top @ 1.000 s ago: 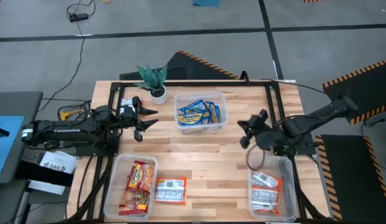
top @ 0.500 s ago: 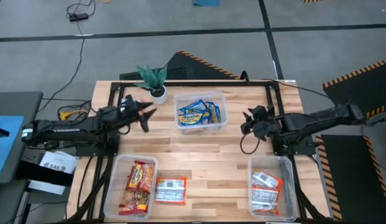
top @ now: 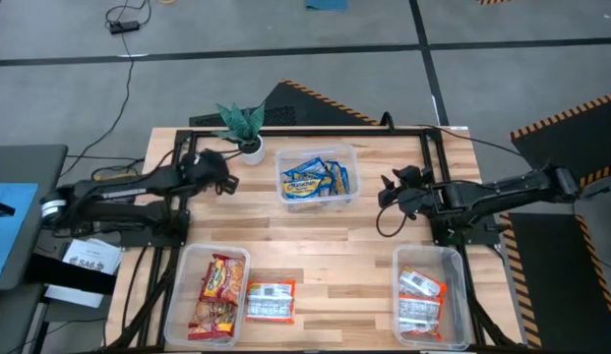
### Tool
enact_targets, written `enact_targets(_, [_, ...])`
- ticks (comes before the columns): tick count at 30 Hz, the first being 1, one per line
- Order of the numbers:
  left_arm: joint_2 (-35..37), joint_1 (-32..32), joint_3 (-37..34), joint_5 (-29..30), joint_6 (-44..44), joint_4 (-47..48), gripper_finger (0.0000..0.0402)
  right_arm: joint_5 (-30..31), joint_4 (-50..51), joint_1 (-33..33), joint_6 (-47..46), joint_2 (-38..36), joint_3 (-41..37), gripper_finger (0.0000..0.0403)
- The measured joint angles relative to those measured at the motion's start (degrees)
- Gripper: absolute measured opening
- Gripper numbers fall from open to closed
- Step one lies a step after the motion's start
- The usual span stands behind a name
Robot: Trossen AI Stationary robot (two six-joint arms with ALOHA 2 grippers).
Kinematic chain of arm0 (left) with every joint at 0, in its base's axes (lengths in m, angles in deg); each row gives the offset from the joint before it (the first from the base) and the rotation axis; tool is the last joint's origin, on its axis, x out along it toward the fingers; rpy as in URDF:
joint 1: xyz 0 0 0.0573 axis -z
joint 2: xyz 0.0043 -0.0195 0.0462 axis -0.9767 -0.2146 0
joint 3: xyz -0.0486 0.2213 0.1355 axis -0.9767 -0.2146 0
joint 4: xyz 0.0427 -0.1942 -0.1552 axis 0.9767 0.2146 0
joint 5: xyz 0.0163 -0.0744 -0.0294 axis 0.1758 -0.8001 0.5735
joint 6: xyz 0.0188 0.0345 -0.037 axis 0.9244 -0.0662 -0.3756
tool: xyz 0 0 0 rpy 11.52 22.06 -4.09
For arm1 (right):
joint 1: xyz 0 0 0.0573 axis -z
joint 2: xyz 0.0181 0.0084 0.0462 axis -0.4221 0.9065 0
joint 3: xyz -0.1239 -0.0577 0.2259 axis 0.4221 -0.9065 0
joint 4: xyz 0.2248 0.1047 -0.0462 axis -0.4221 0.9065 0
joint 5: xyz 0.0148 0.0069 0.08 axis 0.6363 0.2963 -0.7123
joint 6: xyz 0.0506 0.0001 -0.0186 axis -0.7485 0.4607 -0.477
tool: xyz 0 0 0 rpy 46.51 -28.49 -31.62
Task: Sort Maruchan noodles
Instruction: Put the top orange noodle packet into the bottom right transparent bin
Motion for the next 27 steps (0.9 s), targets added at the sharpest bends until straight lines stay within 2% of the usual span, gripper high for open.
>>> enact_targets(4, [-5.97, -5.20, 0.00, -6.51, 0.86, -0.13, 0.0158, 0.00, -0.45, 0.70, 0.04, 0.00, 0.01, 0.0223])
enact_targets(6, [-8.54, -7.27, 0.00, -7.63, 1.36, -0.17, 0.0158, 0.00, -0.49, 1.04, 0.02, 0.00, 0.01, 0.0223])
enact_targets(13, [-14.53, -11.32, 0.00, -7.91, 1.75, -0.50, 0.0158, -0.02, -0.48, 1.00, 0.04, 0.00, 0.01, 0.0223])
enact_targets(27, [-20.47, -11.65, 0.15, -9.30, 3.78, -2.96, 0.0151, -0.02, -0.50, 0.98, 0.02, 0.00, 0.03, 0.0223])
